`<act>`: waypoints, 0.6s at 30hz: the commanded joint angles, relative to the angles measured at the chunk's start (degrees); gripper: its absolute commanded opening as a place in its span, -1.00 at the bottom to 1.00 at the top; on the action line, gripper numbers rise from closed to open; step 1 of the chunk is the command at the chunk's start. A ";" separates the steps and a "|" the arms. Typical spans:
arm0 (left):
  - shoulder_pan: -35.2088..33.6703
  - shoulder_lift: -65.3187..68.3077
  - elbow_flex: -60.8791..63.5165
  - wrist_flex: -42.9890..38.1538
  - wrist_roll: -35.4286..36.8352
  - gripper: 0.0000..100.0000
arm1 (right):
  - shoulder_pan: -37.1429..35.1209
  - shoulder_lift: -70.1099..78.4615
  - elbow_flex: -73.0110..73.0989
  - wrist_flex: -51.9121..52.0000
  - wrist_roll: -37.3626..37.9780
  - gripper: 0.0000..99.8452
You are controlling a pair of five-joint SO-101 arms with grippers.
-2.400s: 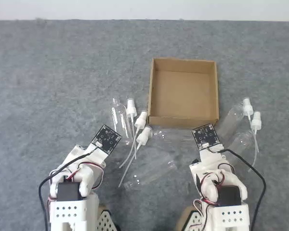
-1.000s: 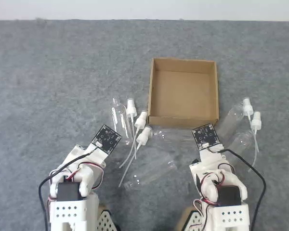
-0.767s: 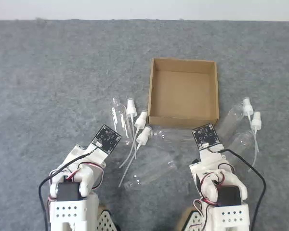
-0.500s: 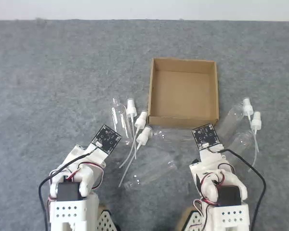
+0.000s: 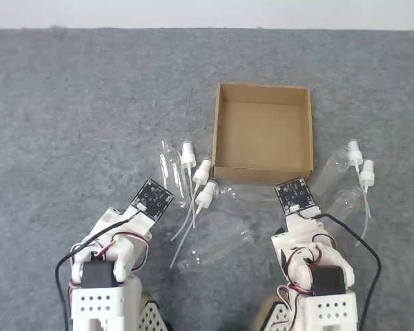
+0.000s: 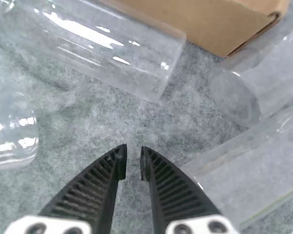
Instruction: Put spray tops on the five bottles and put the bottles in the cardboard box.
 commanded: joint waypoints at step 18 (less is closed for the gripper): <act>0.62 -0.97 -0.57 -0.70 -0.44 -0.98 | 0.04 -1.01 1.23 0.48 -0.62 -0.98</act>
